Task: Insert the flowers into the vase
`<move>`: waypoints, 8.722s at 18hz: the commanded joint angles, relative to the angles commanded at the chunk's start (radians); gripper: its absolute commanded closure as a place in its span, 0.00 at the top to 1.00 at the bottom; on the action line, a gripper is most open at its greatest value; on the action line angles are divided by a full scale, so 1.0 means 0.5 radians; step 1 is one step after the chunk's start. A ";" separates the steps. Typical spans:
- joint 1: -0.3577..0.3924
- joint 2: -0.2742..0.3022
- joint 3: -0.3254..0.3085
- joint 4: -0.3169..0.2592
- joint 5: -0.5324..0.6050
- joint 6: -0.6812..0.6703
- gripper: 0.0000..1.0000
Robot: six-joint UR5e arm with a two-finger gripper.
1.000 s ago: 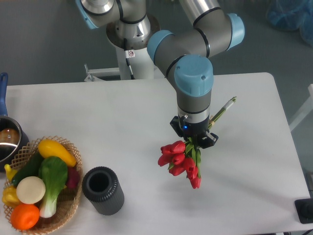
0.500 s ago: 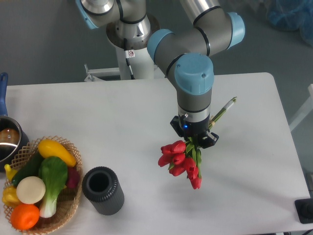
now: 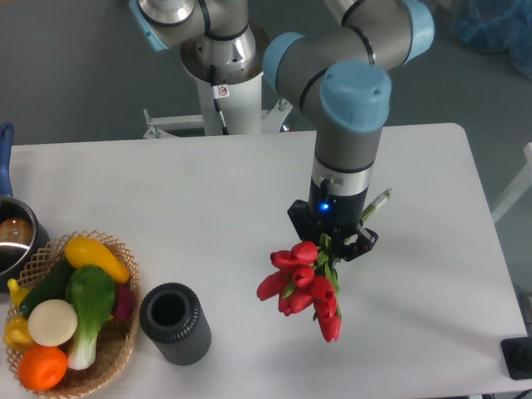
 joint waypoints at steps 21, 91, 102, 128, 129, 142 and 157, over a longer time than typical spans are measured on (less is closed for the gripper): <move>-0.003 -0.018 0.015 0.188 -1.047 -0.148 0.00; -0.267 -0.273 -0.356 0.237 -1.311 0.245 0.04; -0.233 -0.258 -0.463 0.240 -1.256 0.315 0.24; 0.251 0.073 -0.785 0.240 -1.256 0.438 1.00; 0.279 0.095 -0.779 0.243 -1.256 0.444 1.00; 0.414 0.340 -0.632 0.231 -0.112 0.681 1.00; 0.218 0.334 -0.714 -0.171 0.901 0.681 1.00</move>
